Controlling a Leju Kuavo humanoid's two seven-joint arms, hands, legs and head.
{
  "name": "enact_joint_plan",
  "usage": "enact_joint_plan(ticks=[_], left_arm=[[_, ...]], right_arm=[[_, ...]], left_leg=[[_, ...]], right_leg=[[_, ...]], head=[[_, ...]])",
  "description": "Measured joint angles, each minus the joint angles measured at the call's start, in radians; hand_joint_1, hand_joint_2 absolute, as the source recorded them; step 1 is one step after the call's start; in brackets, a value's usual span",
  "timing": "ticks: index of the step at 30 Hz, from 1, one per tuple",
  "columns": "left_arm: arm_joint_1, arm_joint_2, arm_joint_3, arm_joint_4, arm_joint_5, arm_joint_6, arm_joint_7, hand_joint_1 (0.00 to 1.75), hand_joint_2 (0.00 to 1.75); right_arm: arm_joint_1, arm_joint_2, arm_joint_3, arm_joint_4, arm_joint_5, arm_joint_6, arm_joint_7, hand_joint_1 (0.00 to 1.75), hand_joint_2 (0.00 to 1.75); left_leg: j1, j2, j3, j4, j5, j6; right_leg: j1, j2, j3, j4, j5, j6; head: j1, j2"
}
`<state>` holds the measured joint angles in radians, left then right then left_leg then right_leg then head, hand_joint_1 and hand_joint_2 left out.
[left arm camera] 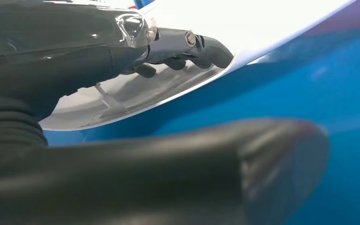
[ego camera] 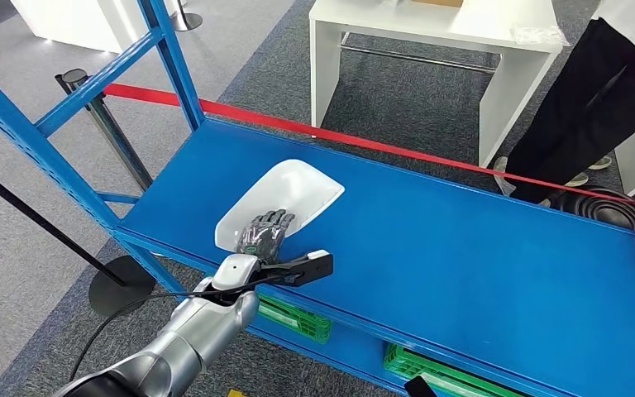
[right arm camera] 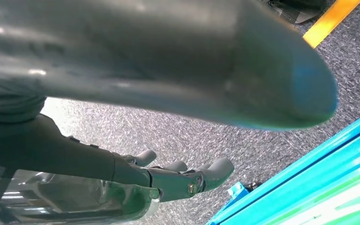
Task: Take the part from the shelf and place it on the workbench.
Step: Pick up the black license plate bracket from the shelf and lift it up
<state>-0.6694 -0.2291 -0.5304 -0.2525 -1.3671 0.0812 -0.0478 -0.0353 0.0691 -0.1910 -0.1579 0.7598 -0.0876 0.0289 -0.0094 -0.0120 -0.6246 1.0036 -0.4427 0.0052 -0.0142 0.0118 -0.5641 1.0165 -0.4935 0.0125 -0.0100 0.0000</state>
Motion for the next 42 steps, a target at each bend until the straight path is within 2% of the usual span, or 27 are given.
enact_joint_plan(ticks=[12, 34, 38, 42], left_arm=[[0.001, 0.029, -0.018, 0.0, -0.003, 0.006, 0.012, 0.0, 0.0], [0.001, 0.039, -0.023, -0.002, 0.007, -0.014, 0.031, 0.0, 0.0], [0.002, 0.039, -0.023, -0.006, 0.025, -0.005, 0.031, 0.0, 1.75], [0.006, 0.035, -0.019, -0.009, 0.064, 0.044, 0.007, 0.0, 1.75]], right_arm=[[0.0, 0.003, -0.011, 0.0, 0.001, 0.004, -0.003, 0.0, 0.0], [0.0, 0.004, -0.016, 0.0, -0.001, 0.007, -0.003, 0.0, 0.0], [0.0, 0.005, -0.019, 0.0, 0.001, 0.007, -0.003, 0.0, 0.0], [0.001, 0.008, -0.027, 0.0, 0.005, 0.007, -0.003, 0.0, 0.0]], left_leg=[[0.0, 0.0, 0.001, 0.0, 0.0, 0.0], [0.0, 0.0, 0.002, 0.0, 0.0, 0.0], [0.0, 0.0, 0.003, 0.0, 0.0, 0.0], [0.0, 0.0, 0.003, 0.0, 0.0, 0.0]], right_leg=[[0.0, 0.0, 0.001, 0.0, 0.0, 0.0], [0.0, 0.0, 0.002, 0.0, 0.0, 0.0], [0.0, 0.0, 0.002, 0.0, 0.0, 0.0], [0.0, 0.0, 0.002, 0.0, 0.0, 0.0]], head=[[0.0, 0.0], [0.0, 0.0], [0.0, 0.0], [0.0, 0.0]])
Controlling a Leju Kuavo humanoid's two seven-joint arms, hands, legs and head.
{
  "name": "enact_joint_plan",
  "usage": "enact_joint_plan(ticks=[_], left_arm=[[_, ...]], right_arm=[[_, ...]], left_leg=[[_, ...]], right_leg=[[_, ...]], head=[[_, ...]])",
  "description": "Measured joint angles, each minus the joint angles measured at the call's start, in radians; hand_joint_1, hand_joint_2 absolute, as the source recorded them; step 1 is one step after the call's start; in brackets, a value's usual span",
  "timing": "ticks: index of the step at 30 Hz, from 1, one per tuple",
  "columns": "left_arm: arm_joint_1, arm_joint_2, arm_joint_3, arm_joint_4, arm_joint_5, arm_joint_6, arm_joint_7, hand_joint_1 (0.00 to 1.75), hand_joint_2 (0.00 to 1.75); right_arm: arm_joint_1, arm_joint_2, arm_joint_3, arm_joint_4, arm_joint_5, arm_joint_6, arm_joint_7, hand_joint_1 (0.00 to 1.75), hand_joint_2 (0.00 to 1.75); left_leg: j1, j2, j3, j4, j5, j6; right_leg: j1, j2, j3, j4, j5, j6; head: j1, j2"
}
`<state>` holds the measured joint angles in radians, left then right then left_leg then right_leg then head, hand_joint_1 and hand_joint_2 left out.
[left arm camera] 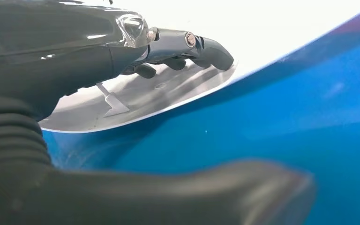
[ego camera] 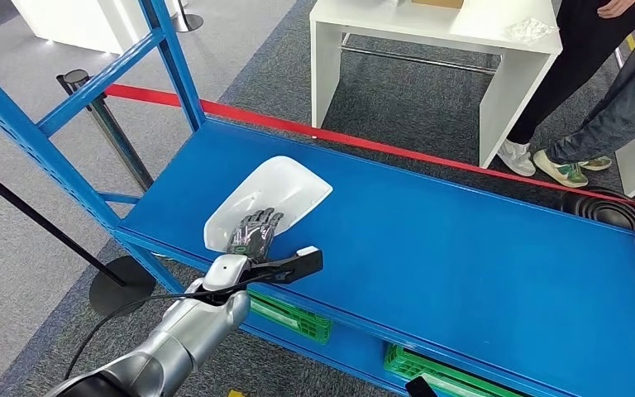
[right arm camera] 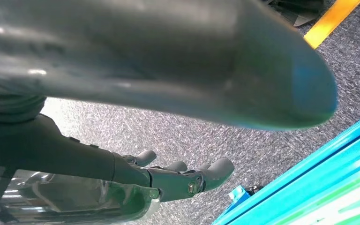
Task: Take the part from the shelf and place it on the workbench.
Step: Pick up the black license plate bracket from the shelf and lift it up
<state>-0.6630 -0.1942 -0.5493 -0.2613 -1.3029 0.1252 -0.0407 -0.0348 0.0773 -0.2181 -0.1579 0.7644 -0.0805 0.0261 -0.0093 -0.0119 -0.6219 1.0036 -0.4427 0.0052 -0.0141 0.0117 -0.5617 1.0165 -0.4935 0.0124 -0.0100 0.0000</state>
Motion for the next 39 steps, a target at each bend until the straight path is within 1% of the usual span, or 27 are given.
enact_joint_plan(ticks=[12, 25, 29, 35, 39], left_arm=[[0.003, -0.02, 0.038, -0.009, 0.082, 0.069, -0.03, 0.0, 1.75], [-0.009, -0.04, 0.041, -0.025, 0.09, 0.073, -0.033, 0.0, 1.75], [-0.013, -0.044, 0.041, -0.026, 0.092, 0.069, -0.035, 0.0, 0.0], [-0.009, -0.046, 0.041, -0.026, 0.101, 0.047, -0.043, 0.0, 0.0], [-0.011, -0.047, 0.04, -0.026, 0.088, 0.025, -0.022, 0.0, 0.0]], right_arm=[[0.0, 0.005, -0.014, 0.0, 0.024, 0.0, -0.003, 0.0, 0.0], [0.0, 0.005, -0.016, 0.0, 0.028, 0.0, -0.002, 0.0, 0.0], [0.0, 0.005, -0.02, 0.0, 0.03, 0.002, -0.002, 0.0, 0.0], [0.0, 0.005, -0.026, 0.0, 0.035, 0.006, -0.002, 0.0, 0.0], [0.0, 0.005, -0.032, 0.0, 0.035, 0.006, -0.002, 0.0, 0.0]], left_leg=[[0.0, 0.0, 0.0, 0.0, 0.0, 0.0], [0.0, 0.0, 0.0, 0.0, 0.0, 0.0], [0.0, 0.0, 0.0, 0.0, 0.0, 0.0], [0.0, 0.0, 0.0, 0.0, 0.0, 0.0], [0.0, 0.0, 0.0, 0.0, 0.0, 0.0]], right_leg=[[0.0, 0.0, 0.0, 0.0, 0.0, 0.0], [0.0, 0.0, 0.0, 0.0, 0.0, 0.0], [0.0, 0.0, 0.0, 0.0, 0.0, 0.0], [0.0, 0.0, 0.0, 0.0, 0.0, 0.0], [0.0, 0.0, 0.0, 0.0, 0.0, 0.0]], head=[[0.0, 0.0], [0.0, 0.0], [0.0, 0.0], [0.0, 0.0], [0.0, 0.0]])
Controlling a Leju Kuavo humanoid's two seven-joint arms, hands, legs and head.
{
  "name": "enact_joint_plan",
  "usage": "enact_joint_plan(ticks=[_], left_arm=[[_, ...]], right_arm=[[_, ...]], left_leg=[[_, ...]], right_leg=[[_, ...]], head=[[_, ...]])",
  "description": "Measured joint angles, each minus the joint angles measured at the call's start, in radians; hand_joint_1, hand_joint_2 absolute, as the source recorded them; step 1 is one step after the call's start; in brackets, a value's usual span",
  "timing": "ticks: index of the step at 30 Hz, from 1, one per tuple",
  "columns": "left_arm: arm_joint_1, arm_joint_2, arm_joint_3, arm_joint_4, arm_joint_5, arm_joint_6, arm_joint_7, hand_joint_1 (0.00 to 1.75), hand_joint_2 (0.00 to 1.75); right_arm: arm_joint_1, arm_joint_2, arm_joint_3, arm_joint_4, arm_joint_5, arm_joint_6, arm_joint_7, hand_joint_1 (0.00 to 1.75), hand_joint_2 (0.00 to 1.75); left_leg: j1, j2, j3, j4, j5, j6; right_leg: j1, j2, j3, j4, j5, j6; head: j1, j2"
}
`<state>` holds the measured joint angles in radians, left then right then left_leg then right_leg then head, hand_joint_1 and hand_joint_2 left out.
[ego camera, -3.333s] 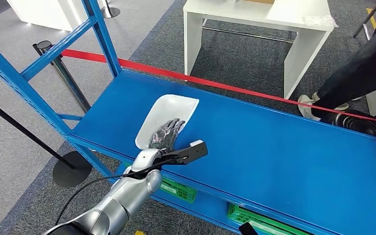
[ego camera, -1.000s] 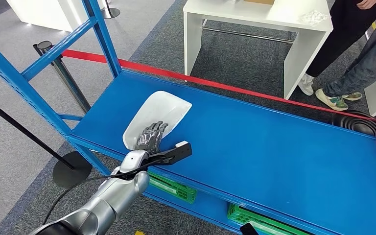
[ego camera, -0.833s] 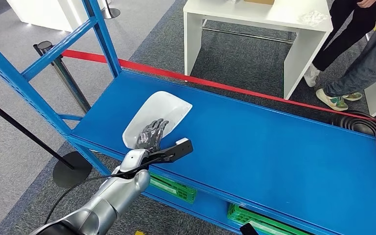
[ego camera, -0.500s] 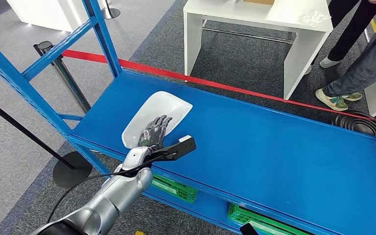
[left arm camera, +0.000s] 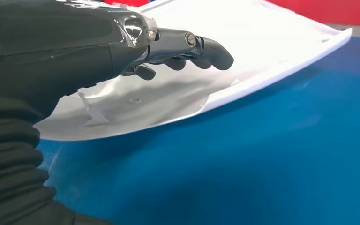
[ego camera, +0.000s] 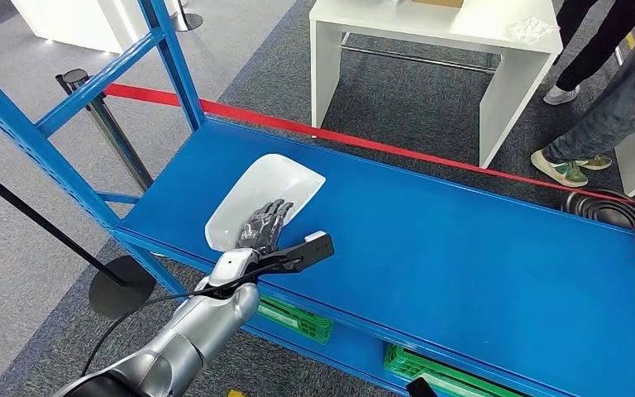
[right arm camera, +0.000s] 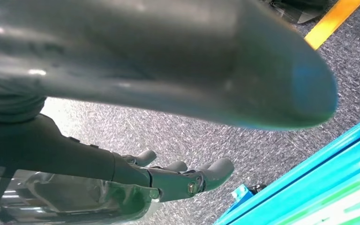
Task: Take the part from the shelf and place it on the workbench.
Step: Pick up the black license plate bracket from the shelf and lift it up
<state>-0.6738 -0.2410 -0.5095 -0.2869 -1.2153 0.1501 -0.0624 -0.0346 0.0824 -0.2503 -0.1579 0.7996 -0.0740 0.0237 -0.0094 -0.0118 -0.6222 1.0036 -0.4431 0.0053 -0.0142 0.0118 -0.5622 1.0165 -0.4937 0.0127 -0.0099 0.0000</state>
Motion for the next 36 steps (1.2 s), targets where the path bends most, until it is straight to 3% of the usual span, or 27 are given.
enact_joint_plan(ticks=[19, 28, 36], left_arm=[[-0.01, 0.035, -0.027, 0.0, -0.048, -0.04, 0.092, 0.0, 0.0], [-0.056, 0.072, -0.094, -0.004, -0.193, 0.037, 0.183, 0.0, 0.0], [-0.092, 0.083, -0.172, -0.016, -0.274, 0.001, 0.192, 0.0, 0.0]], right_arm=[[0.0, 0.007, -0.017, 0.0, 0.001, -0.003, 0.007, 0.0, 0.0], [0.001, 0.013, -0.034, 0.0, 0.009, -0.002, 0.005, 0.0, 0.0], [0.001, 0.018, -0.053, 0.0, 0.008, 0.0, 0.005, 0.0, 0.0]], left_leg=[[0.0, 0.0, 0.0, 0.0, 0.0, 0.0], [0.0, 0.0, 0.0, 0.0, 0.0, 0.0], [0.0, 0.0, 0.0, 0.0, 0.0, 0.0]], right_leg=[[0.0, 0.0, 0.0, 0.0, 0.0, 0.0], [0.0, 0.0, 0.0, 0.0, 0.0, 0.0], [0.0, 0.0, 0.0, 0.0, 0.0, 0.0]], head=[[0.0, 0.0], [0.0, 0.0], [0.0, 0.0]])
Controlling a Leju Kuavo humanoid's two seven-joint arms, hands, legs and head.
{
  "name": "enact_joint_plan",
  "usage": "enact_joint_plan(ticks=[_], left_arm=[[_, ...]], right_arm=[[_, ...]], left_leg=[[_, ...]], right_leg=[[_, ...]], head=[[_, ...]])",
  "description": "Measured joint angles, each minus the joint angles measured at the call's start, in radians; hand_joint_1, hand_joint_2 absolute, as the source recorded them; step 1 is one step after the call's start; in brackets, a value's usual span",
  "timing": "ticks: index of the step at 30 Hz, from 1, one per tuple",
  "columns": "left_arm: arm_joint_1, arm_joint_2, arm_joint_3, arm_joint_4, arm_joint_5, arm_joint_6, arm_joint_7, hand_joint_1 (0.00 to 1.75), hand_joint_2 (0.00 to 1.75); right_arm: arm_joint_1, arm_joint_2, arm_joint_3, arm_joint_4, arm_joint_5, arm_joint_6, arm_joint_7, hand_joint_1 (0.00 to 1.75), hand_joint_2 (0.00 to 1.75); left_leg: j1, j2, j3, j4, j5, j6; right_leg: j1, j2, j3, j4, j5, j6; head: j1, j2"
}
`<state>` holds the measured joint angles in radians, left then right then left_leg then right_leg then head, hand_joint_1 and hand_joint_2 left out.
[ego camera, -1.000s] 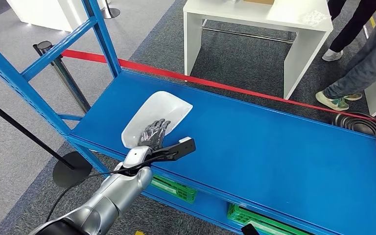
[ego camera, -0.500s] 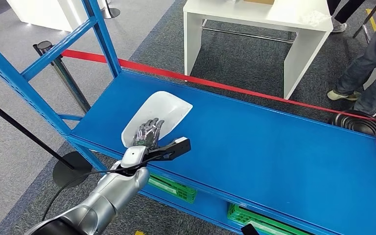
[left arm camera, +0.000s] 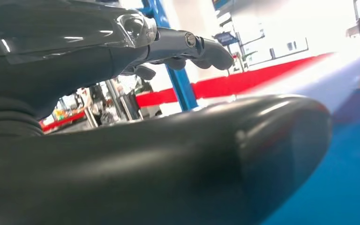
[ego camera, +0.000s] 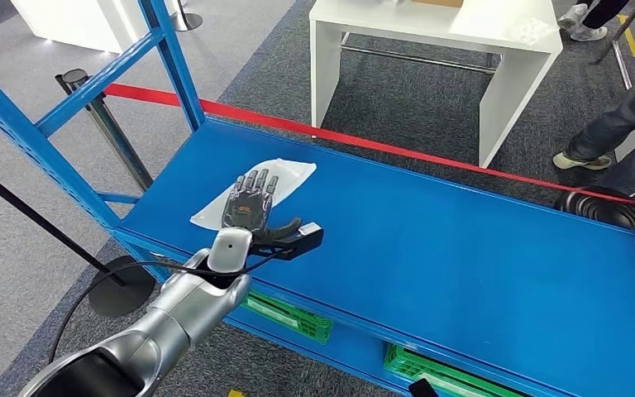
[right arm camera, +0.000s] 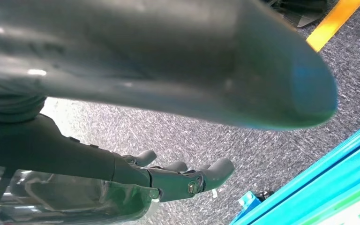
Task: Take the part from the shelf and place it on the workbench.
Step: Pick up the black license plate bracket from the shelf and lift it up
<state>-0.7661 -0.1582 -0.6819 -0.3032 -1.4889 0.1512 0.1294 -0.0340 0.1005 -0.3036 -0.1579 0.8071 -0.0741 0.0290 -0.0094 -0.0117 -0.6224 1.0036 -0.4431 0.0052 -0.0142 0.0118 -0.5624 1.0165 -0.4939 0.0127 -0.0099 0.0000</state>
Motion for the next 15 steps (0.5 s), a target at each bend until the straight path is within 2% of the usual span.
enact_joint_plan(ticks=[15], left_arm=[[-0.001, 0.022, -0.029, 0.0, 0.017, -0.086, -0.01, 0.0, 0.0]], right_arm=[[0.0, 0.006, -0.003, 0.0, 0.012, -0.006, 0.0, 0.0, 0.0]], left_leg=[[0.0, 0.0, 0.0, 0.0, 0.0, 0.0]], right_leg=[[0.0, 0.0, 0.0, 0.0, 0.0, 0.0]], head=[[0.0, 0.0]])
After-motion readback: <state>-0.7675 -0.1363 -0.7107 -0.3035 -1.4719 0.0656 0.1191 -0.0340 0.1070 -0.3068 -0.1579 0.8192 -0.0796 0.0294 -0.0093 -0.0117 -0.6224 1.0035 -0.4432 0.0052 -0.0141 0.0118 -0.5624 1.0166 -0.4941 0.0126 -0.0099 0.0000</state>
